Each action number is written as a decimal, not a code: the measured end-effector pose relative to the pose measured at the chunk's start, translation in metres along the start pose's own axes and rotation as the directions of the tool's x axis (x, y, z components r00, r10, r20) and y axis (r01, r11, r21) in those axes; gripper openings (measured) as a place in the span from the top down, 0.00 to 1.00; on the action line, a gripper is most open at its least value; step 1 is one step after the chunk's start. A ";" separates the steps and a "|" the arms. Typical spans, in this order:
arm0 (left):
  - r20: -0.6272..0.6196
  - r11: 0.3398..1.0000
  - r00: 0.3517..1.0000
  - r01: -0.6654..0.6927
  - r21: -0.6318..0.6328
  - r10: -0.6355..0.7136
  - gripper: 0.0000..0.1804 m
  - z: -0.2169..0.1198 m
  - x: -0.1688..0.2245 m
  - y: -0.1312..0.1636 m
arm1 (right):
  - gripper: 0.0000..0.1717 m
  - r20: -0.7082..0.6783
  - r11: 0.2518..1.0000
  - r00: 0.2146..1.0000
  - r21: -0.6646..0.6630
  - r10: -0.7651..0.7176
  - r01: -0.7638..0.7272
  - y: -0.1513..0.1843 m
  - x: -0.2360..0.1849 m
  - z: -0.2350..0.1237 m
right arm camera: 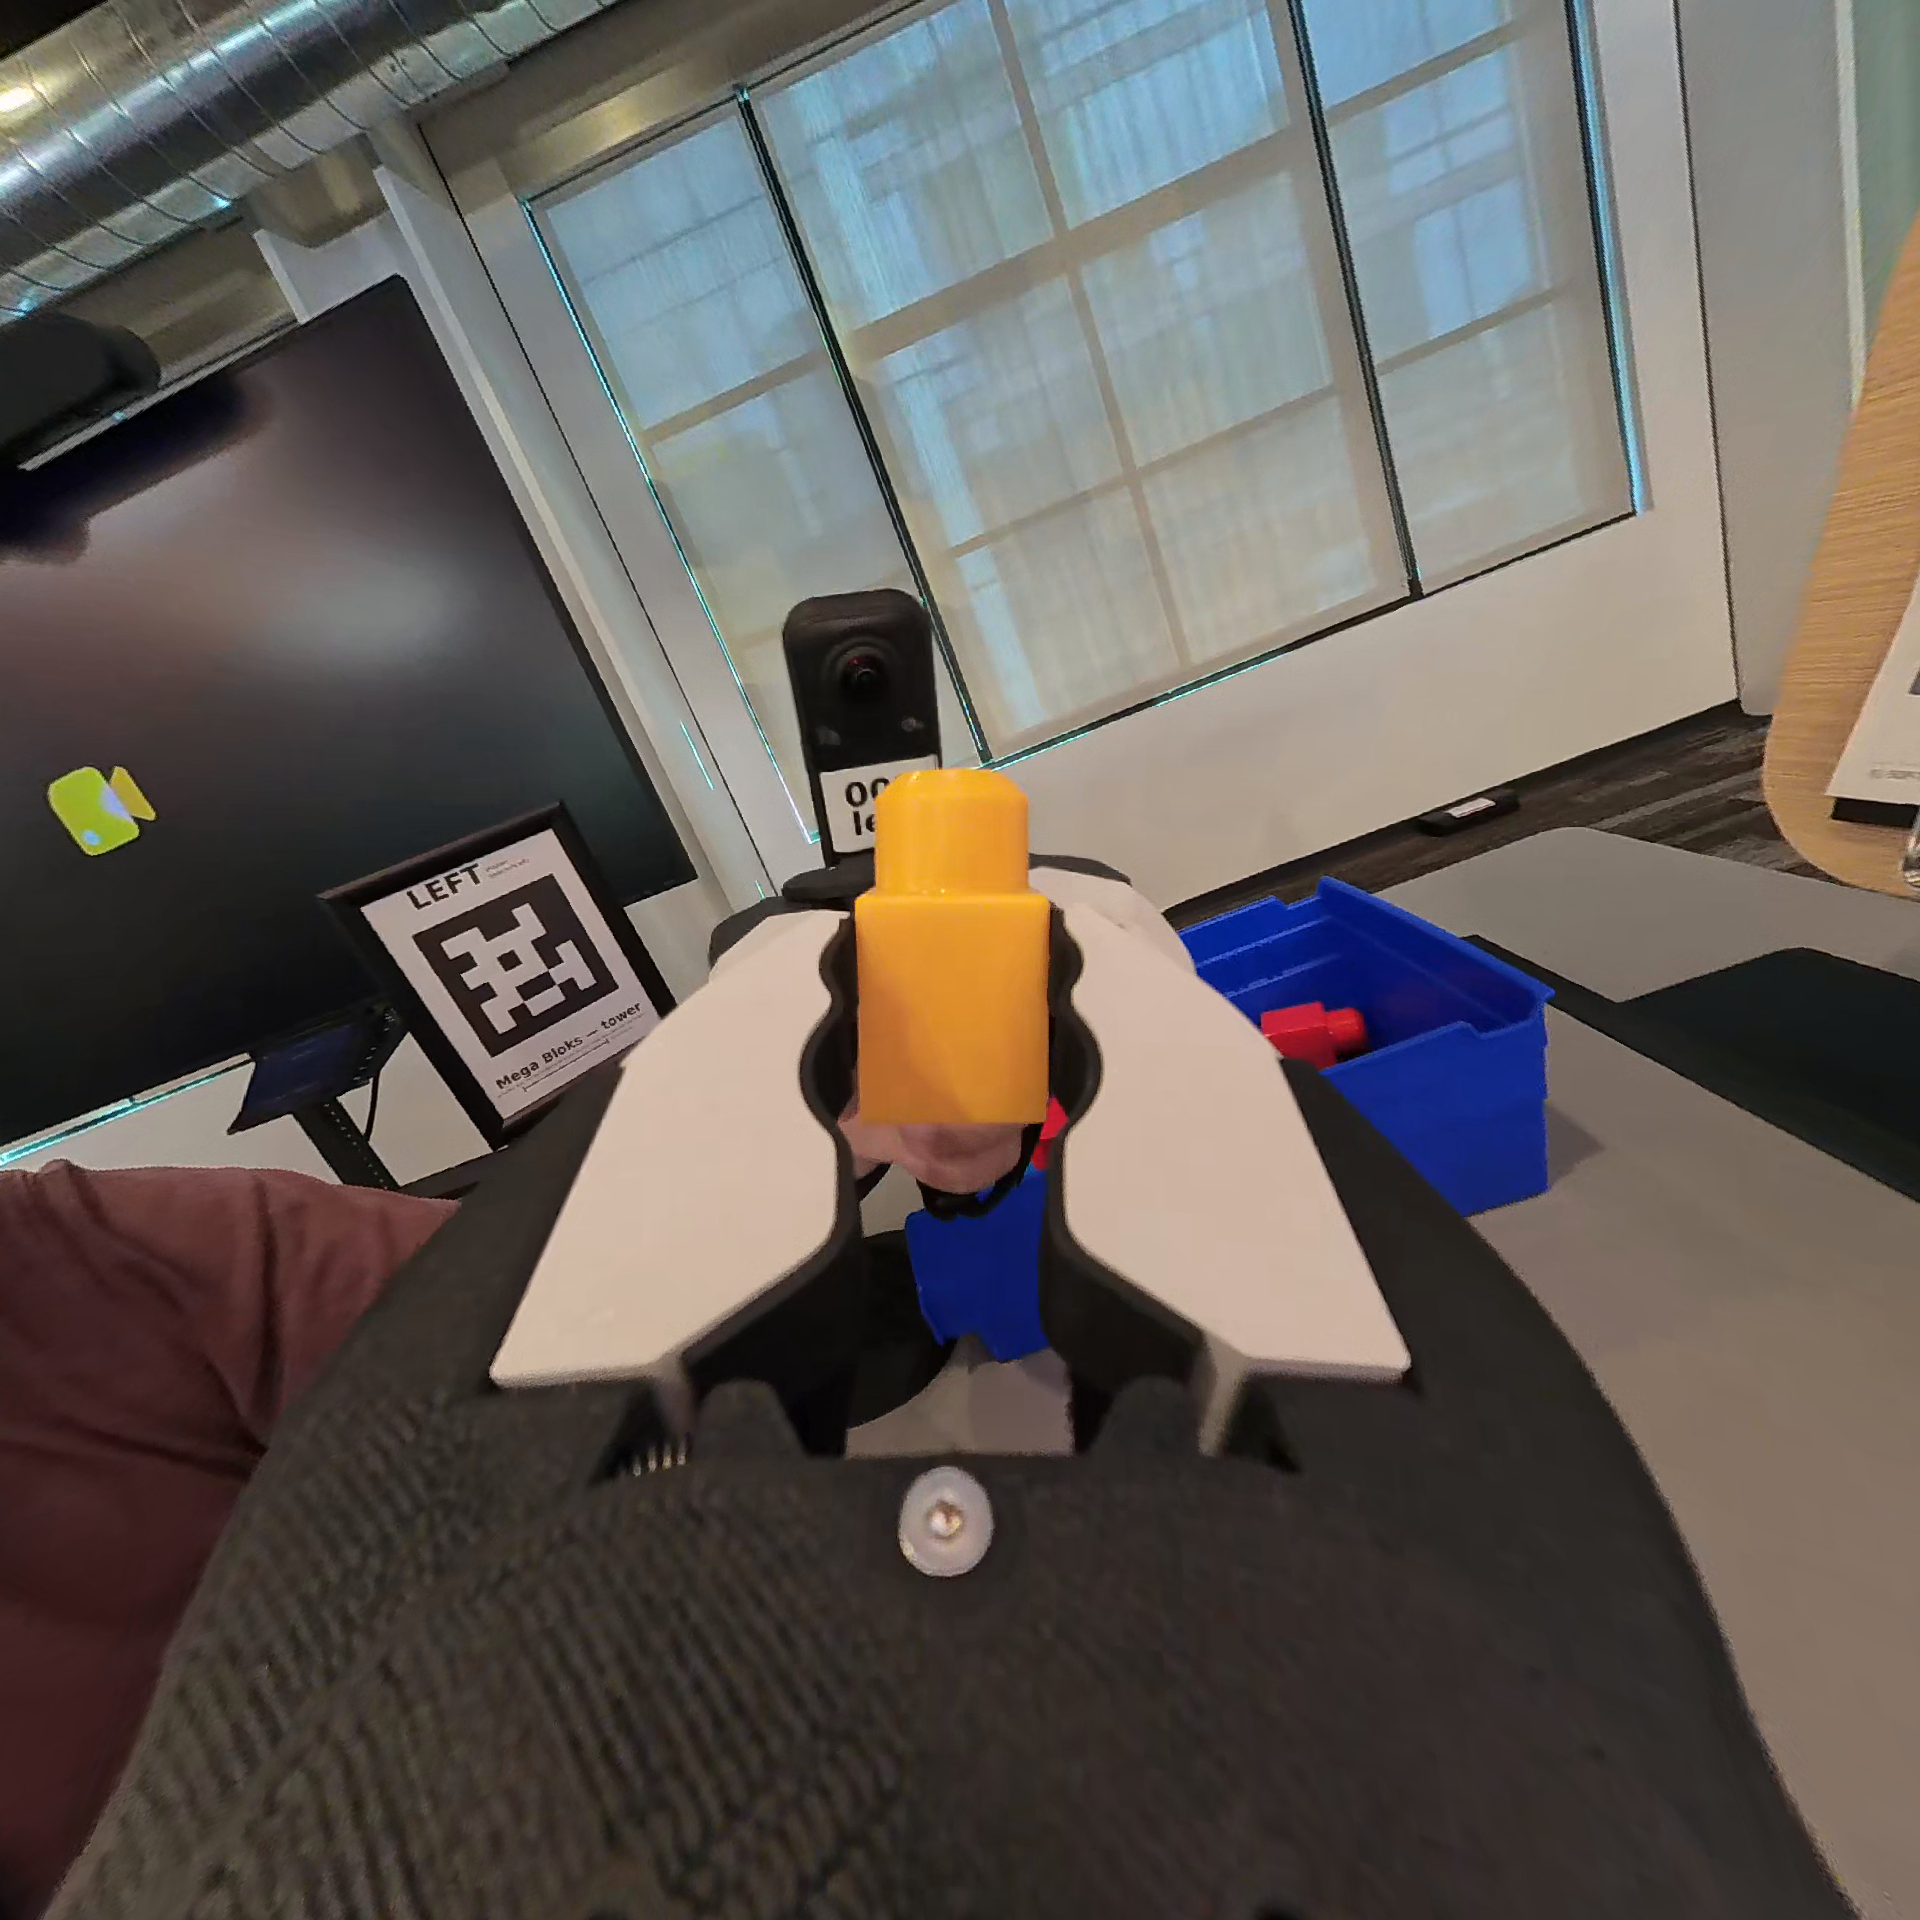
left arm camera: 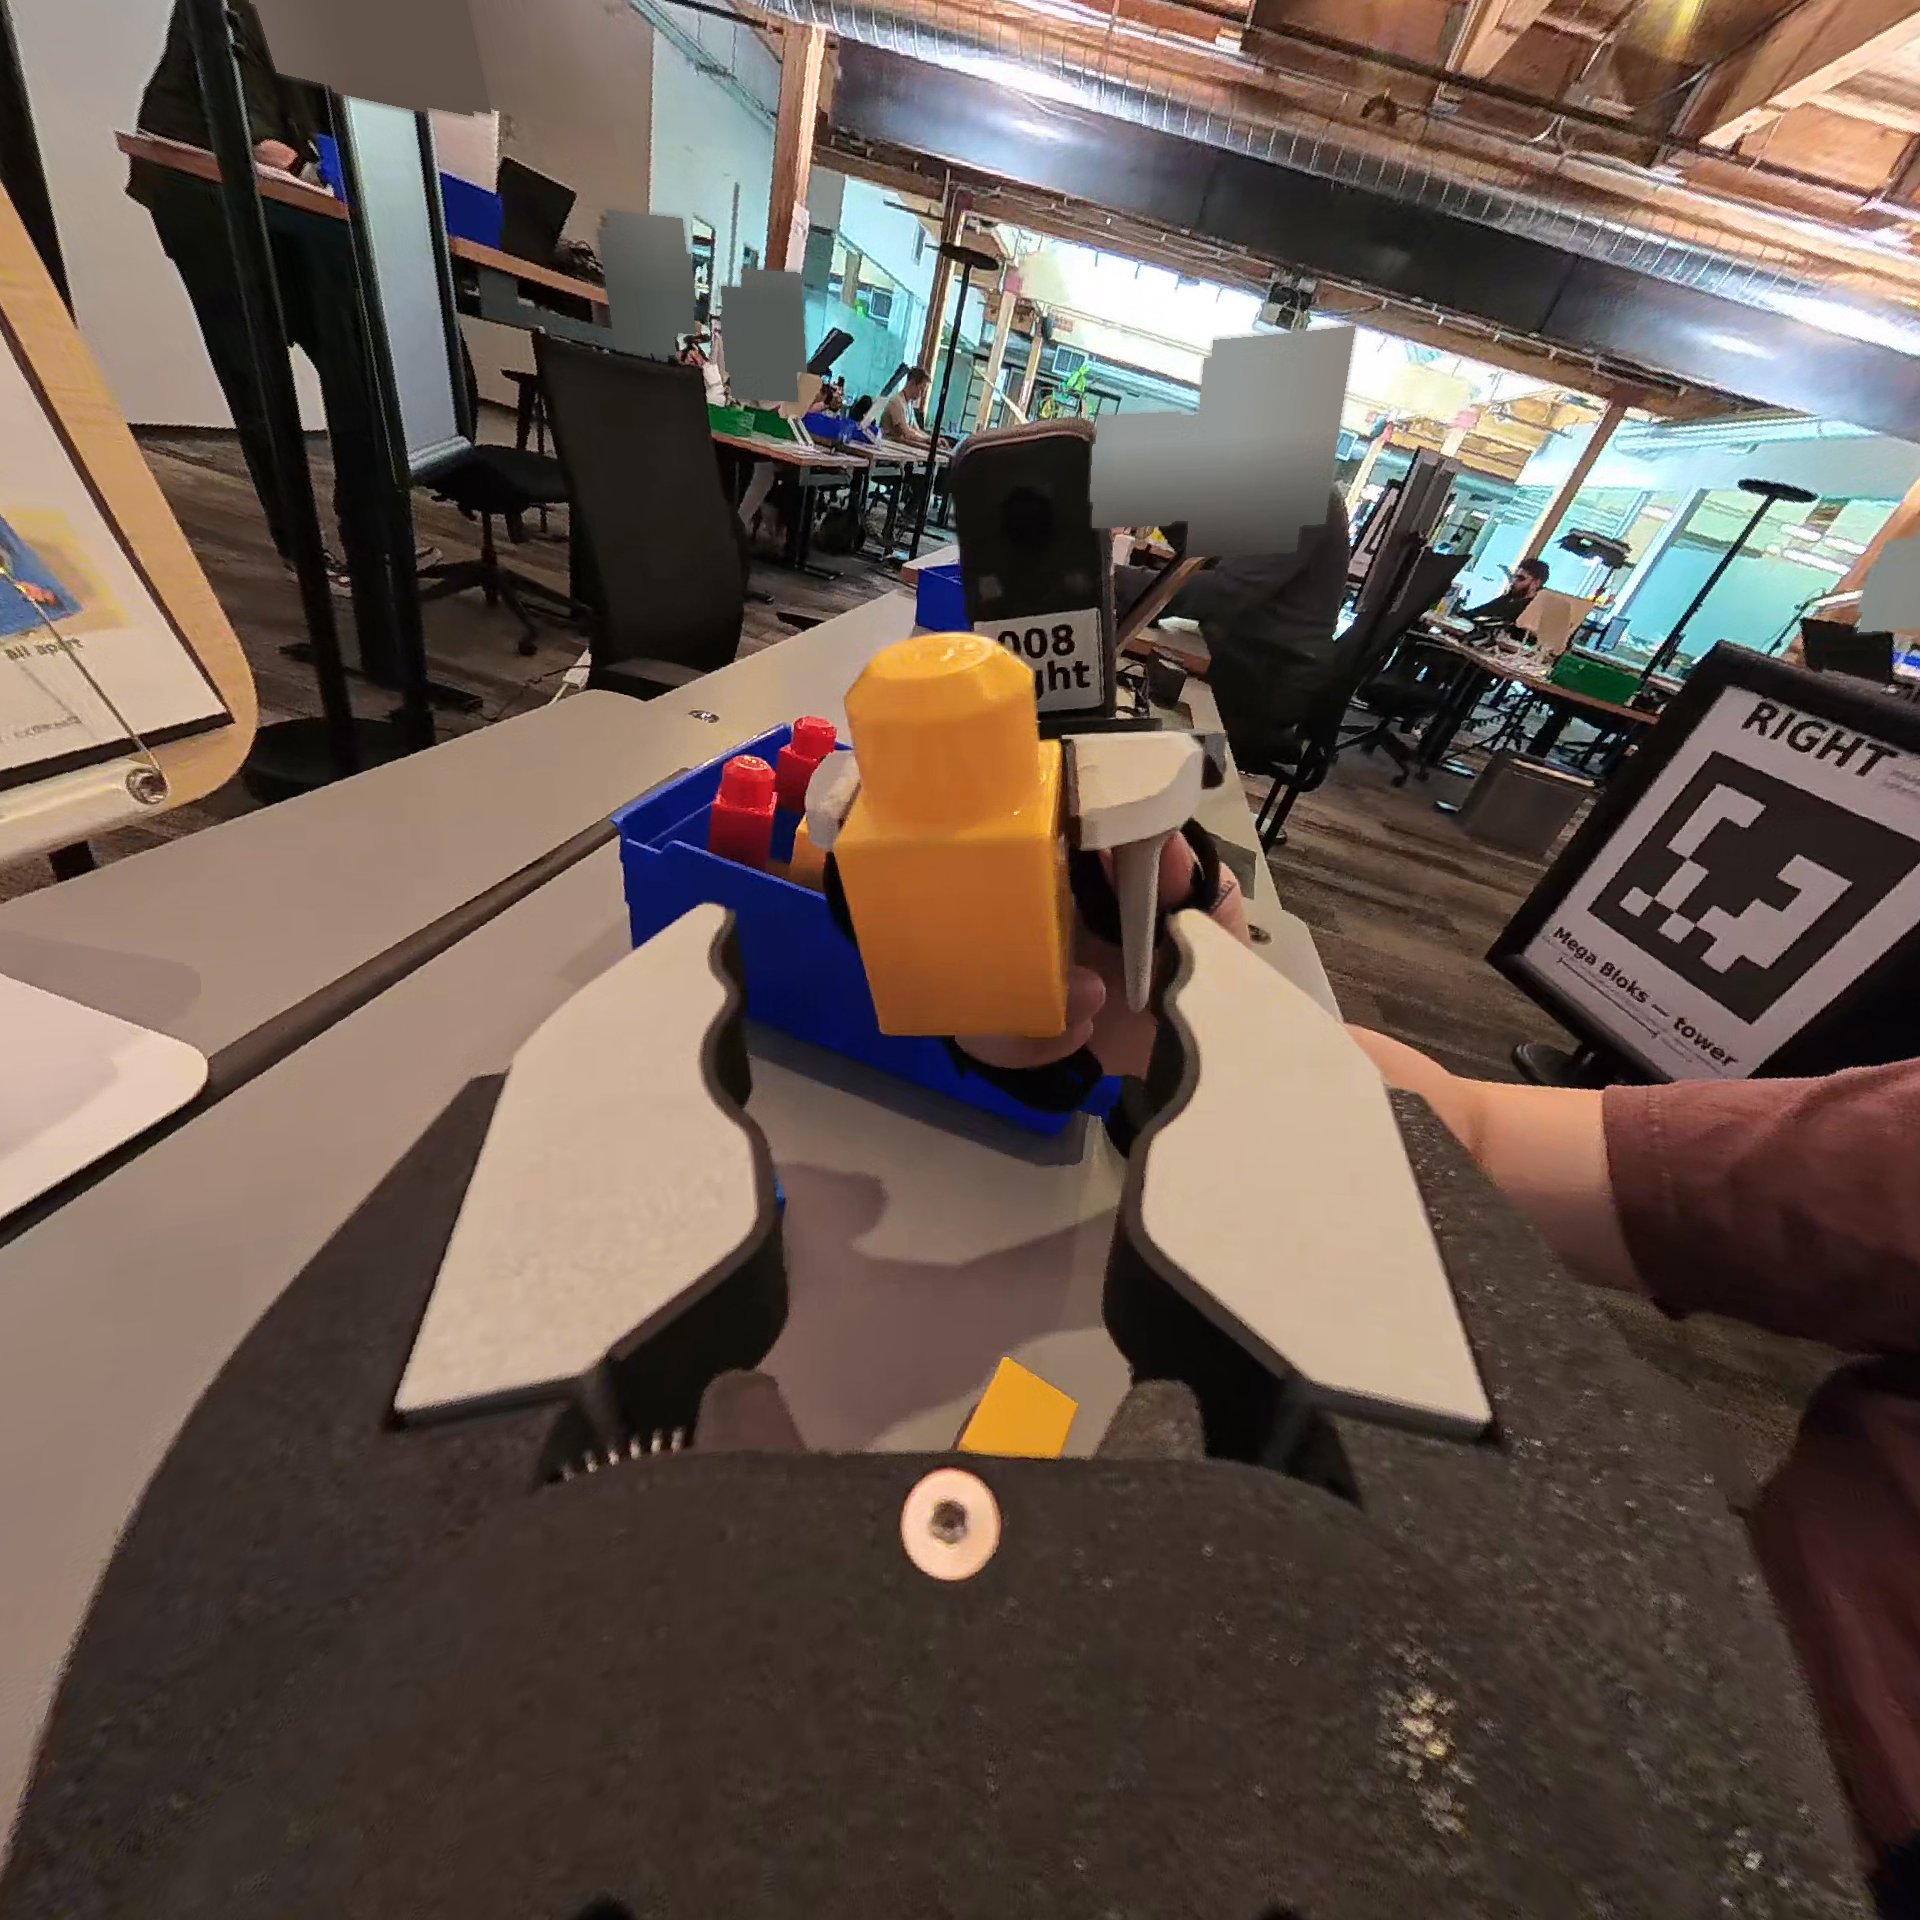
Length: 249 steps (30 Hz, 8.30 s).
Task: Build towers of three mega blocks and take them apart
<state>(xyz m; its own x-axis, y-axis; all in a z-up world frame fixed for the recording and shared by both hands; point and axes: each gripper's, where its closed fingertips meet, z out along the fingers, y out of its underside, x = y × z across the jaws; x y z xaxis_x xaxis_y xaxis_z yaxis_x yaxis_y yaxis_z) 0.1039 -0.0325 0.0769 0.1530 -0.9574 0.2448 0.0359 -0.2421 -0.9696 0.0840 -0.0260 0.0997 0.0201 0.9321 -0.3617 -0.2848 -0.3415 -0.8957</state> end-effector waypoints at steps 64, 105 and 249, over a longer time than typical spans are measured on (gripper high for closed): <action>-0.104 0.991 0.994 -0.056 -0.125 0.043 0.80 0.004 0.017 0.023 | 0.78 0.257 0.983 0.954 -0.057 -0.155 0.175 -0.024 -0.073 -0.022; -0.138 0.963 0.990 -0.011 -0.268 -0.027 0.80 0.012 0.033 0.041 | 0.78 0.019 0.941 0.994 -0.322 -0.104 0.104 0.013 -0.025 -0.020; 0.206 0.958 0.970 0.177 -0.226 -0.131 0.80 0.025 0.001 -0.005 | 0.79 0.224 0.947 0.974 -0.306 -0.028 0.098 -0.016 -0.065 -0.080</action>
<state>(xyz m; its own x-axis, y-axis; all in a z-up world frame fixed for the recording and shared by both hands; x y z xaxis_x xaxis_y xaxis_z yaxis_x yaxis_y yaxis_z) 0.1286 -0.0279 0.0817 0.3474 -0.8643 0.3637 -0.1613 -0.4371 -0.8848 0.1642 -0.0908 0.1166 -0.1874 0.9447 -0.2691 0.0251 -0.2692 -0.9627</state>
